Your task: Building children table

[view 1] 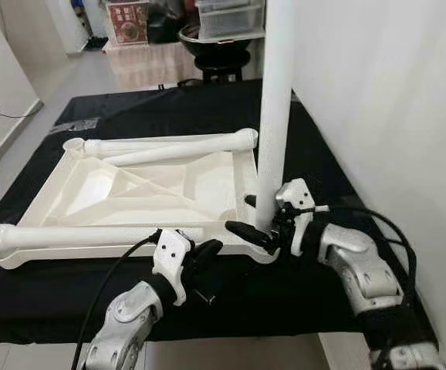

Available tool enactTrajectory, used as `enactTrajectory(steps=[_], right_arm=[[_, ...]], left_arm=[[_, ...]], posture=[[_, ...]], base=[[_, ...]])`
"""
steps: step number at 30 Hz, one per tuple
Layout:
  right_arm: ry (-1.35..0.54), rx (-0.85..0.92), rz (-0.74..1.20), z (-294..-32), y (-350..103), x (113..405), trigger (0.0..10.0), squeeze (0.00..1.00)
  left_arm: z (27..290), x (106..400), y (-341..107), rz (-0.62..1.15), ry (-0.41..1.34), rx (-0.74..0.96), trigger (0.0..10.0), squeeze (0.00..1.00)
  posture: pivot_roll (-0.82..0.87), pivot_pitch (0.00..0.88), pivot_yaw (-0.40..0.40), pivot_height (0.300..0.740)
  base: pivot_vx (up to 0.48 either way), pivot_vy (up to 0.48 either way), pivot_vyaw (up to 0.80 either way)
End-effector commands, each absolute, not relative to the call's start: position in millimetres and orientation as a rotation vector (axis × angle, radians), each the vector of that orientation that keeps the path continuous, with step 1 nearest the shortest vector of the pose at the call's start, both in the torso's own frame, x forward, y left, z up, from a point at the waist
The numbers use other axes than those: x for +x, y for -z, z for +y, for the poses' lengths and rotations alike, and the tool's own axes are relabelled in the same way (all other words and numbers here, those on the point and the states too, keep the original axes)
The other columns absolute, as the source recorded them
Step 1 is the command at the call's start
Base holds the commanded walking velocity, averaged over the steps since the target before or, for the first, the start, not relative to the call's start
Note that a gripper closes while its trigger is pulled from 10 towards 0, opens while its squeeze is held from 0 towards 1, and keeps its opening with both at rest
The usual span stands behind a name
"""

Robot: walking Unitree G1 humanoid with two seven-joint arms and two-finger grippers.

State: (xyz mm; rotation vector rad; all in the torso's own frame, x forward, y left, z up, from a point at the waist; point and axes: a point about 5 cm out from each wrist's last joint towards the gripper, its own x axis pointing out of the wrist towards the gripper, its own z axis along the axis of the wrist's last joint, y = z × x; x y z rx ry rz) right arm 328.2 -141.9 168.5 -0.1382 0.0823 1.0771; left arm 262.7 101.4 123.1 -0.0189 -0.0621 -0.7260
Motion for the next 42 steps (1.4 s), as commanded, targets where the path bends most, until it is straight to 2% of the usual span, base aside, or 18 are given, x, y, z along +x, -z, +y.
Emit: enactTrajectory(steps=[1,6,7,8,9,20,22,23,26,27,28,29,30,31,33,36,41,42], right_arm=[[-1.177,-0.138,0.126,-139.5,-162.8,329.9,10.0,0.00],[-1.197,-0.120,0.178,-152.0,-169.4,343.2,10.0,0.00],[-1.200,-0.115,0.195,-156.2,-171.8,347.1,4.4,0.00],[-1.200,-0.115,0.195,-156.2,-171.8,347.1,4.4,0.00],[-1.200,-0.114,0.202,-159.2,-173.7,349.5,0.0,0.00],[-1.193,-0.151,0.220,-175.7,-172.7,349.2,0.0,0.00],[-1.191,-0.164,0.216,-182.5,-173.4,345.1,0.0,0.00],[-1.133,-0.209,0.198,-193.9,-171.9,329.6,0.0,0.00],[-1.056,-0.224,0.187,-192.7,-167.7,323.3,0.0,0.00],[-0.961,-0.204,0.185,-187.8,-160.4,319.2,0.0,0.00],[-0.729,-0.182,0.147,-170.4,-146.1,316.2,0.0,0.00],[-0.729,-0.182,0.147,-170.4,-146.1,316.2,0.0,0.00],[-0.483,0.047,0.143,-145.0,-125.6,302.5,0.0,0.00],[-0.494,-0.050,0.095,-120.5,-129.2,294.2,0.0,0.00],[-0.530,-0.103,0.046,-106.2,-134.5,290.3,0.0,0.00],[-0.511,-0.061,0.135,-112.9,-121.0,303.7,0.0,0.00],[-0.535,-0.114,0.128,-107.0,-123.0,302.9,0.0,0.00],[-0.524,-0.100,0.118,-107.5,-126.7,303.6,4.3,0.00]], left_arm=[[105.4,262.9,-119.7,-0.046,0.708,-0.009,10.0,0.00],[101.9,263.1,-119.8,-0.045,0.719,-0.017,10.0,0.00],[100.7,262.1,-119.2,-0.036,0.737,-0.021,10.0,0.00],[100.7,262.1,-119.2,-0.036,0.737,-0.021,10.0,0.00],[100.1,260.7,-118.7,-0.029,0.751,-0.025,10.0,0.00],[95.7,251.3,-119.4,-0.018,0.820,-0.012,10.0,0.00],[94.8,248.0,-119.7,-0.016,0.840,-0.009,10.0,0.00],[94.6,241.5,-120.8,-0.014,0.864,-0.002,10.0,0.00],[95.3,240.7,-121.3,-0.015,0.861,-0.003,10.0,0.00],[96.2,241.4,-121.5,-0.017,0.851,-0.005,10.0,0.00],[98.5,244.6,-121.8,-0.020,0.823,-0.003,10.0,0.00],[98.5,244.6,-121.8,-0.020,0.823,-0.003,10.0,0.00],[100.3,247.6,-122.9,-0.025,0.801,-0.002,10.0,0.00],[101.4,250.3,-123.4,-0.027,0.788,-0.001,10.0,0.00],[102.1,251.6,-122.9,-0.025,0.784,0.002,10.0,0.00],[100.5,252.3,-121.4,-0.007,0.821,0.022,10.0,0.00],[101.1,252.8,-121.8,-0.008,0.813,0.023,10.0,0.00],[102.4,253.7,-122.3,-0.012,0.792,0.022,10.0,0.00]], posture=[[-0.06,0.082,0.018,0.740],[-0.06,0.081,0.018,0.740],[-0.06,0.081,0.015,0.740],[-0.06,0.081,0.015,0.740],[-0.06,0.082,0.016,0.740],[-0.07,0.098,0.021,0.740],[-0.08,0.104,0.027,0.740],[-0.10,0.124,0.022,0.740],[-0.11,0.130,0.018,0.740],[-0.11,0.132,0.017,0.740],[-0.12,0.140,0.022,0.740],[-0.12,0.140,0.022,0.740],[-0.14,0.156,0.040,0.740],[-0.13,0.150,0.053,0.740],[-0.15,0.147,0.058,0.740],[-0.11,0.125,0.034,0.740],[-0.13,0.122,0.045,0.740],[-0.12,0.125,0.049,0.740]], base=[[0.000,0.000,0.00],[0.000,0.000,0.00],[0.000,0.000,0.00],[0.000,0.000,0.00],[0.000,0.000,0.00],[0.000,0.000,0.00],[0.000,0.000,0.00],[0.000,0.000,0.00],[0.000,0.000,0.00],[0.000,0.000,0.00],[0.000,0.000,0.00],[0.000,0.000,0.00],[0.000,0.000,0.00],[0.000,0.000,0.00],[0.000,0.000,0.00],[0.000,0.000,0.00],[0.000,0.000,0.00],[0.000,0.000,0.00]])
